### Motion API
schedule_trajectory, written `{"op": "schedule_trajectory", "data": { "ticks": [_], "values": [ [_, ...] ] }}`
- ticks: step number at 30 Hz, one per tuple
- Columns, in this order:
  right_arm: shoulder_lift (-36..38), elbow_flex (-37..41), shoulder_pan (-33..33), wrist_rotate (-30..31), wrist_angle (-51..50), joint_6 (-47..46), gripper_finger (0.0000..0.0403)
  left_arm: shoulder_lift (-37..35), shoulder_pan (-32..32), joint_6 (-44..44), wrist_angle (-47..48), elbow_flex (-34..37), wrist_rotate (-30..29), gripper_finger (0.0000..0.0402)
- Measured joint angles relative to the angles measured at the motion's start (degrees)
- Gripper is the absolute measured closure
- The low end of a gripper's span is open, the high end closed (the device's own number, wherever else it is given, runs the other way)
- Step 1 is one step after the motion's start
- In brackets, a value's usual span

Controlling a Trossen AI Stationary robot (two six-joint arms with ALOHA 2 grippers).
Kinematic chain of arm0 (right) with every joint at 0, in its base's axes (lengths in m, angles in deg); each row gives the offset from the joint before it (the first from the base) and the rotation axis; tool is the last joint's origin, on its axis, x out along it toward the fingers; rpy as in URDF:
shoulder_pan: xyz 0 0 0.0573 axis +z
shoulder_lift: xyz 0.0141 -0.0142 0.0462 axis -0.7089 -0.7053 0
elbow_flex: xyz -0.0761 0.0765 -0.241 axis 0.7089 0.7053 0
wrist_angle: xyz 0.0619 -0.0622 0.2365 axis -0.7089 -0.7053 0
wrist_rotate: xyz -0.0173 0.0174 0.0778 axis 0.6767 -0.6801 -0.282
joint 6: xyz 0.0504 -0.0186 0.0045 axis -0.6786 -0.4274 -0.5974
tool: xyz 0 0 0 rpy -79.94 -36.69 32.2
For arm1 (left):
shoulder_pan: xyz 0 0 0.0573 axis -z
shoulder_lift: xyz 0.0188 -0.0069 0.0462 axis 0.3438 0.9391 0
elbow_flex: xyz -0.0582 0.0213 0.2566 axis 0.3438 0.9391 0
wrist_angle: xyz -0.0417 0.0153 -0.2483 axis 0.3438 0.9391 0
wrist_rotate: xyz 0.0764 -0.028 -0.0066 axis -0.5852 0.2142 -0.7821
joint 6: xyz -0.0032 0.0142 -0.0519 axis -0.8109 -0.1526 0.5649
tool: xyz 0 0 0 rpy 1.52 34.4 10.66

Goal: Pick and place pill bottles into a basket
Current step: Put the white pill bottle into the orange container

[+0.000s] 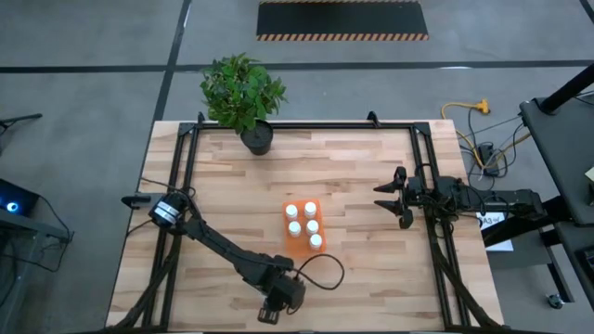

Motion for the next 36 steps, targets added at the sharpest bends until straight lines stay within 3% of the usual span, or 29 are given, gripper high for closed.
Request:
{"op": "schedule_trajectory", "data": {
  "ticks": [4,16,22,30,36],
  "values": [
    [0.00,0.00,-0.02,0.00,0.00,0.00,0.0209,-0.16,-0.01,2.57,-2.12,-0.63,-4.57,0.0263],
    [0.00,0.00,-0.01,-0.01,-0.01,0.00,0.0209,-0.33,-0.01,8.51,-22.05,-0.52,-18.56,0.0263],
    [0.00,0.00,0.00,0.00,-0.02,0.00,0.0209,-0.42,-0.19,7.17,-43.01,3.92,-26.45,0.0263],
    [0.00,0.00,-0.01,0.00,0.00,0.00,0.0209,0.64,-1.19,5.10,-74.01,16.34,-29.88,0.0263],
    [0.00,0.00,-0.01,0.01,0.01,0.00,0.0209,4.48,-1.19,1.91,-86.00,20.76,-32.11,0.0263]
  ]
}}
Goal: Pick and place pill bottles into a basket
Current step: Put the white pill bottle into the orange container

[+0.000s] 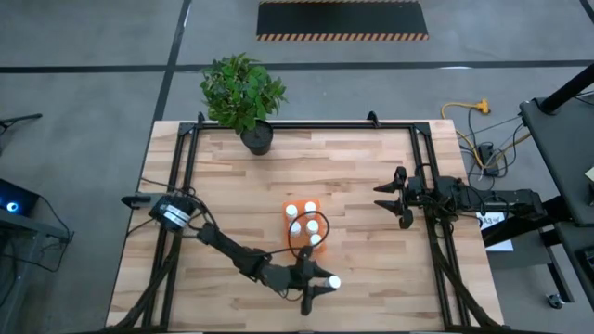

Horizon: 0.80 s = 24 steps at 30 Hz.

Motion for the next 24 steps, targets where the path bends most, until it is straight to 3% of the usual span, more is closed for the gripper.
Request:
{"op": "schedule_trajectory", "data": {
  "ticks": [7,14,24],
  "values": [
    [0.00,0.00,0.01,-0.01,-0.01,0.00,0.0209,4.98,0.02,-14.78,-8.09,-0.07,-0.01,0.0263],
    [0.00,0.00,0.00,-0.03,0.01,0.00,0.0209,9.45,-0.61,-15.02,-16.89,-0.93,-0.36,0.0263],
    [0.00,0.00,0.00,-0.01,-0.01,0.00,0.0209,11.08,-0.21,-13.01,-15.12,-3.10,-0.40,0.0263]
  ]
}}
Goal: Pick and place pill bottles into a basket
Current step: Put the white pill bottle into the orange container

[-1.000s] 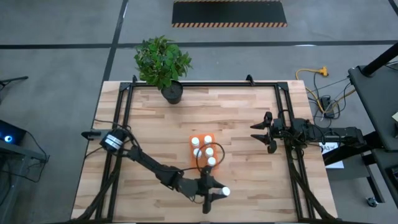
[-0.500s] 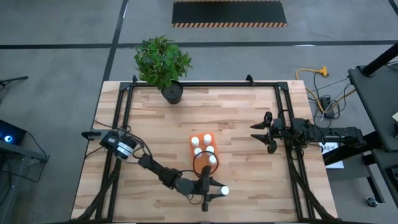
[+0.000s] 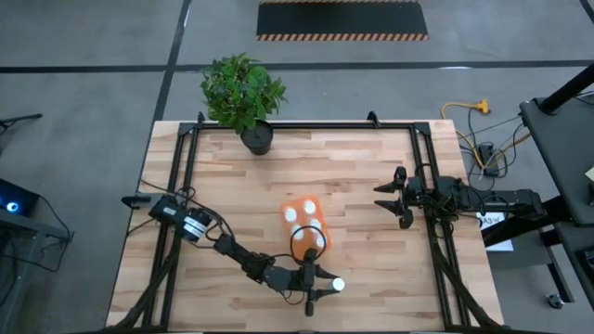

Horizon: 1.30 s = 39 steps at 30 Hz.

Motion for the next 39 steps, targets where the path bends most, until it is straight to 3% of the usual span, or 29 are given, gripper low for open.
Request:
{"op": "schedule_trajectory", "data": {
  "ticks": [27,39],
  "values": [
    [0.00,0.00,-0.01,0.00,0.00,0.00,0.0209,-0.92,2.26,0.08,0.24,-2.69,0.53,0.0264],
    [0.00,0.00,0.01,0.00,0.00,0.00,0.0209,-0.99,2.68,0.06,6.08,-6.75,2.00,0.0264]
  ]
}}
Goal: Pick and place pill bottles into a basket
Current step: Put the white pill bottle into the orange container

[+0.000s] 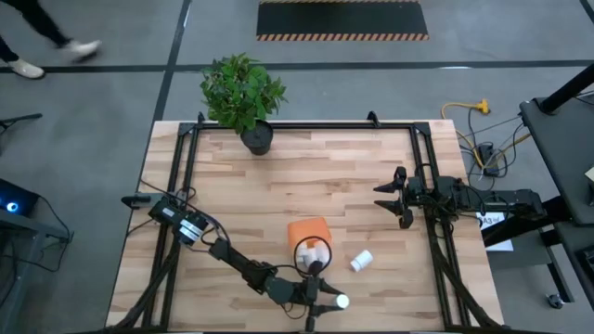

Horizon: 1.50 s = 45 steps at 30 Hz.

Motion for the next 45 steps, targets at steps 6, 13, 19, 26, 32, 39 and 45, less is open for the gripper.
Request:
{"op": "schedule_trajectory", "data": {
  "ticks": [6,13,19,26,32,39,45],
  "values": [
    [0.00,0.00,-0.02,0.00,0.00,0.00,0.0209,-0.02,0.07,0.07,-0.02,-2.35,0.15,0.0264],
    [0.00,0.00,0.00,0.00,0.00,0.00,0.0209,-0.11,0.07,1.34,0.39,-5.16,2.00,0.0264],
    [0.01,0.00,-0.01,0.00,0.00,-0.01,0.0209,-0.52,0.07,4.57,2.71,-5.77,2.23,0.0264],
    [0.04,0.00,-0.02,0.00,0.01,0.00,0.0209,-7.05,-0.92,4.33,18.80,-5.77,4.26,0.0264],
    [0.02,0.00,-0.02,0.02,0.01,-0.02,0.0209,-12.29,-1.63,0.58,29.81,-5.62,5.25,0.0264],
    [0.04,0.00,0.00,0.00,0.03,0.00,0.0209,-17.14,-2.32,-0.57,38.50,-5.41,5.36,0.0264],
    [0.04,0.00,-0.01,0.01,0.02,0.00,0.0209,-19.08,-2.52,-3.04,40.20,-5.33,4.84,0.0264]
  ]
}}
